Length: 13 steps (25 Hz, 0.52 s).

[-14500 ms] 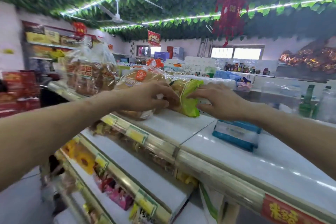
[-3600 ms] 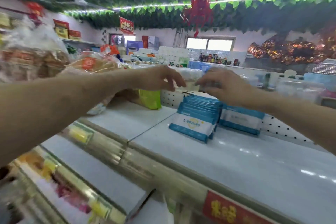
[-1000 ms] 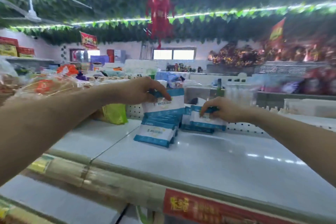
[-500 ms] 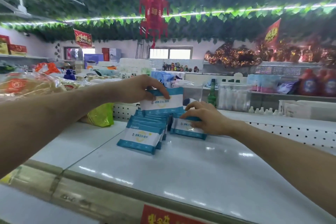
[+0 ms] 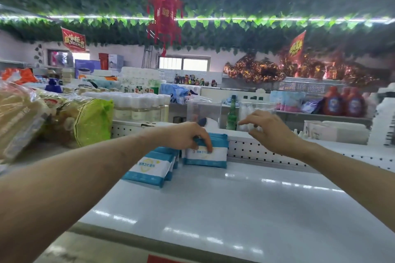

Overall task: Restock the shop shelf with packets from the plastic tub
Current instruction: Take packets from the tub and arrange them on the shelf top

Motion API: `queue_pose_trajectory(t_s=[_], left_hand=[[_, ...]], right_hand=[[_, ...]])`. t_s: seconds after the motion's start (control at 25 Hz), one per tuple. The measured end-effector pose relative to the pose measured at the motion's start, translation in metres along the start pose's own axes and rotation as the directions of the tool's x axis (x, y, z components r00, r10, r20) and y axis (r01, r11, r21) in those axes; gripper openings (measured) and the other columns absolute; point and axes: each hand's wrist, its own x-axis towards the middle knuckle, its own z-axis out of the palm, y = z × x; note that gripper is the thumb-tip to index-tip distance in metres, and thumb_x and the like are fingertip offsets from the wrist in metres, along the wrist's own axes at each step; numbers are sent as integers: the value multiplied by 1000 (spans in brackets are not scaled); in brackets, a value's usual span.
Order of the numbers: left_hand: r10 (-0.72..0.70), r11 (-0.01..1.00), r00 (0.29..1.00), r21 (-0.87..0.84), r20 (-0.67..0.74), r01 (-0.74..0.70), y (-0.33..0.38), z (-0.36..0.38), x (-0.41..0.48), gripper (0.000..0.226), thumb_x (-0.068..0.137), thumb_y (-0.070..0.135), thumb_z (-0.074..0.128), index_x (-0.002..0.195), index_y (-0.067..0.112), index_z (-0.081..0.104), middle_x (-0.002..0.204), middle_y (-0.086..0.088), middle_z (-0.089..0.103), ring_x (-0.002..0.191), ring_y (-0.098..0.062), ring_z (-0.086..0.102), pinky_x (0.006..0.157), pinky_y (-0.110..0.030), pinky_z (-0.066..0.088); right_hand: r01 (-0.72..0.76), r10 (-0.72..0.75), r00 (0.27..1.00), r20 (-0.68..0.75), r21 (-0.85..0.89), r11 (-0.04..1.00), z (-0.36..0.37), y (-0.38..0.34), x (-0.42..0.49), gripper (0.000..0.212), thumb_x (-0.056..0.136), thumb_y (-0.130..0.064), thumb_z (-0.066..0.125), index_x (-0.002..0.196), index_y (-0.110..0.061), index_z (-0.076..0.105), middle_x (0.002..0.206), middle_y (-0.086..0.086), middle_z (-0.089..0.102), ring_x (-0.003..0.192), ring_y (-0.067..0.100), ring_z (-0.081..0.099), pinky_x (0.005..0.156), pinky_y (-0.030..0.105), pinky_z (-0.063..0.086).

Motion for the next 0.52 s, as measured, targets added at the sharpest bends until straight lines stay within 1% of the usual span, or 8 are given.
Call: queue_pose_trajectory(t_s=[0.12, 0.2, 0.28, 0.32, 0.44, 0.52], left_hand=[[-1, 1000, 999, 8, -46, 1, -10, 6, 5, 42, 92, -6, 62, 114, 27, 76, 124, 15, 61, 116, -5, 54, 103, -24, 41], [12, 998, 997, 58, -80, -7, -13, 11, 8, 43, 91, -5, 65, 112, 32, 76, 128, 12, 56, 120, -8, 50, 108, -31, 42], [15, 992, 995, 126, -102, -2, -11, 15, 9, 45, 91, -3, 66, 113, 36, 76, 131, 10, 51, 123, -11, 44, 110, -36, 41], [15, 988, 995, 153, -96, 0, -8, 15, 8, 45, 93, 0, 66, 115, 38, 76, 133, 9, 49, 124, -12, 41, 110, -37, 40], [-2, 962, 999, 274, -33, 11, -3, 11, -4, 38, 101, 19, 62, 126, 46, 70, 146, 8, 42, 128, -16, 34, 111, -41, 35], [-12, 960, 999, 278, -48, 25, -1, 4, -22, 41, 102, 21, 61, 132, 50, 64, 152, 9, 38, 133, -17, 31, 115, -45, 33]], right_hand=[[4, -4, 1000, 0, -35, 999, -8, -1, -4, 24, 100, -20, 61, 119, -32, 70, 111, -12, 64, 98, 8, 56, 96, 45, 48], [-5, 6, 1000, 19, -38, 999, -10, -4, -3, 25, 100, -22, 61, 120, -34, 70, 110, -12, 64, 97, 8, 56, 95, 45, 50], [2, -1, 999, 35, -28, 1000, -11, -12, -1, 27, 99, -21, 61, 120, -35, 70, 108, -13, 63, 97, 9, 55, 94, 45, 50], [10, -9, 999, 39, -27, 1000, -12, -17, 1, 28, 99, -20, 62, 121, -36, 70, 108, -13, 64, 97, 9, 55, 94, 45, 50], [49, -48, 998, 31, -12, 999, -13, -41, 11, 29, 98, -17, 65, 121, -32, 70, 112, -9, 66, 98, 10, 55, 93, 45, 51], [90, -91, 996, 19, 6, 996, -12, -59, 25, 27, 97, -17, 65, 120, -31, 70, 112, -8, 66, 97, 11, 56, 92, 45, 52]])
